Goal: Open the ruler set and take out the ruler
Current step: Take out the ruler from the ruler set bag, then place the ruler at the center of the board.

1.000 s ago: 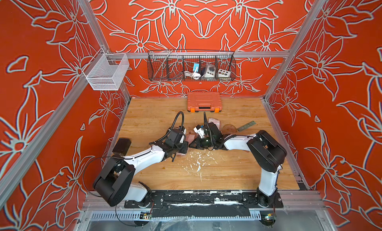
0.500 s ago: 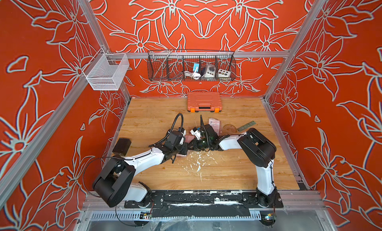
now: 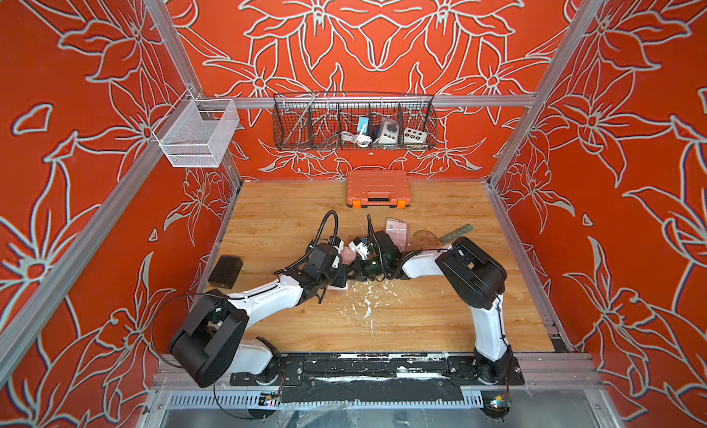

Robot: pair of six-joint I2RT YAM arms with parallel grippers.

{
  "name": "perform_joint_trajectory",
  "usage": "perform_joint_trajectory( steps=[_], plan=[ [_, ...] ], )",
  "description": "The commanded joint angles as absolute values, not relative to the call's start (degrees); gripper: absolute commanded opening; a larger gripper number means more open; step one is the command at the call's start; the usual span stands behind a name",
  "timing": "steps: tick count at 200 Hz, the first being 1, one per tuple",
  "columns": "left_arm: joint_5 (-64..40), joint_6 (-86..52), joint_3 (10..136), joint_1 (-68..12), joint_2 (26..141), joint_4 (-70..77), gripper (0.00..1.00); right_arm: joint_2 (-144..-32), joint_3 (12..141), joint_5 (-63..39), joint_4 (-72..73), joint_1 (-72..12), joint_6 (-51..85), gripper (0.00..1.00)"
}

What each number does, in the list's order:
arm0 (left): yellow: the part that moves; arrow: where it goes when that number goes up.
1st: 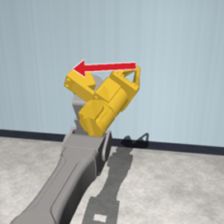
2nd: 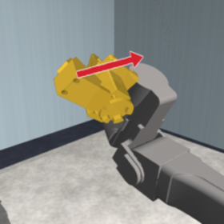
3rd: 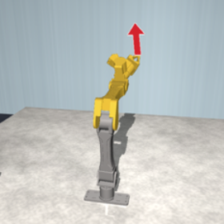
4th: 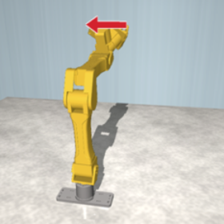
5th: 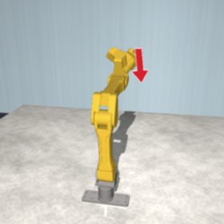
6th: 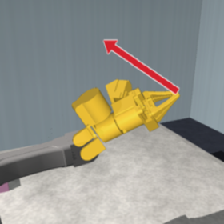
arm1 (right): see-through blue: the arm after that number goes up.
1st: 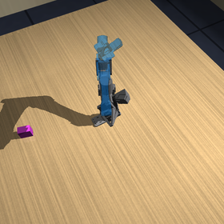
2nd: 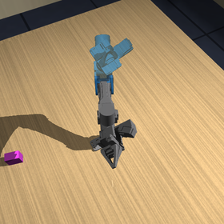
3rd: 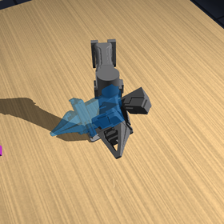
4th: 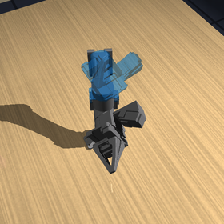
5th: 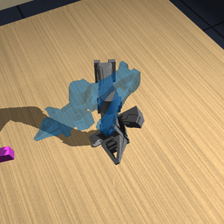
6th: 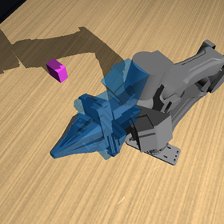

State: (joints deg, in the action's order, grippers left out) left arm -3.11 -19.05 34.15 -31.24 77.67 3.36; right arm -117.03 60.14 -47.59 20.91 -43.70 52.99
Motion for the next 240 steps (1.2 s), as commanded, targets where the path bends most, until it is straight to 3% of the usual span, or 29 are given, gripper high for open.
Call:
perform_joint_trajectory(
  steps=[1,110,169,240],
  plan=[
    [-0.4,-17.7,33.5,-31.6,75.7,1.8,0.0,-113.0,61.2,-46.3,15.7,-43.1,50.9,0.0],
    [9.8,-18.8,33.1,-31.6,74.6,-2.0,0.0,-101.6,58.3,-44.0,0.6,-38.9,41.1,0.0],
    [15.1,-20.1,33.5,-30.6,73.7,-4.2,0.0,-97.7,56.3,-38.5,1.0,-35.9,42.2,0.0],
    [18.8,-24.3,31.3,-25.4,67.3,-7.3,0.0,-114.5,74.7,-35.1,-4.8,-36.4,43.0,0.0]
  ],
)
